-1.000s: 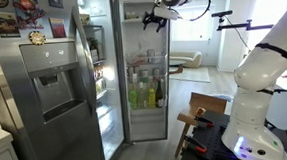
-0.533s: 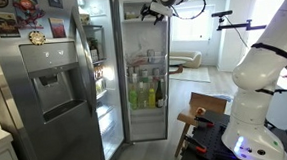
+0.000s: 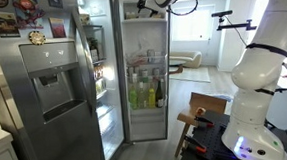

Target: Close the top compartment of the refrigerator door

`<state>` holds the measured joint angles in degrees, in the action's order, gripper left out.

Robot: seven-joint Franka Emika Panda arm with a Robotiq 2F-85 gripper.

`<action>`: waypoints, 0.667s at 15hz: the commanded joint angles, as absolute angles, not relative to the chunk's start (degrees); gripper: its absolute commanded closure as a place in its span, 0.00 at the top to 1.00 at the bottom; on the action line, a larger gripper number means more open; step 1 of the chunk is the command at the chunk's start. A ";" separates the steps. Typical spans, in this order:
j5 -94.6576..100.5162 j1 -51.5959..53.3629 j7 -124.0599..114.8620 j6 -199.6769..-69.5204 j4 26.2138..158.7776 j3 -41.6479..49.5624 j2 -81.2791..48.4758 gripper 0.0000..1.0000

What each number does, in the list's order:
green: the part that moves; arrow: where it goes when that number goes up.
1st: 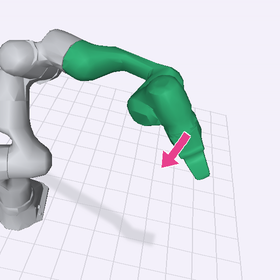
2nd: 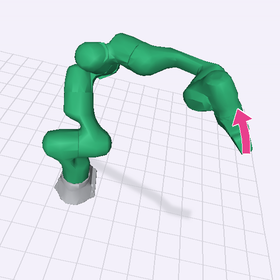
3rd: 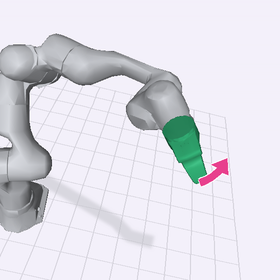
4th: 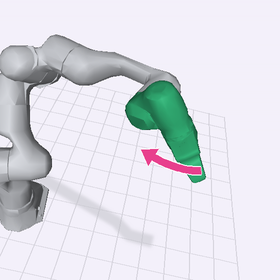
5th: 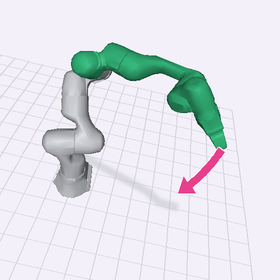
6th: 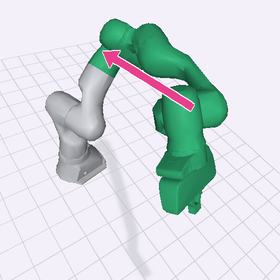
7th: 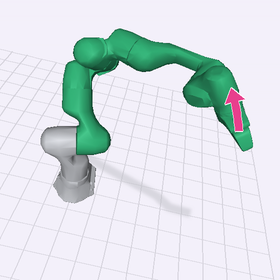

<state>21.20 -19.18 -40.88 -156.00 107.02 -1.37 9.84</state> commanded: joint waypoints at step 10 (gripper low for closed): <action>59.17 -24.66 -73.46 -170.68 83.74 0.15 -4.89 1.00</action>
<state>50.70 -24.28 -64.39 -169.12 91.33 -0.61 -0.74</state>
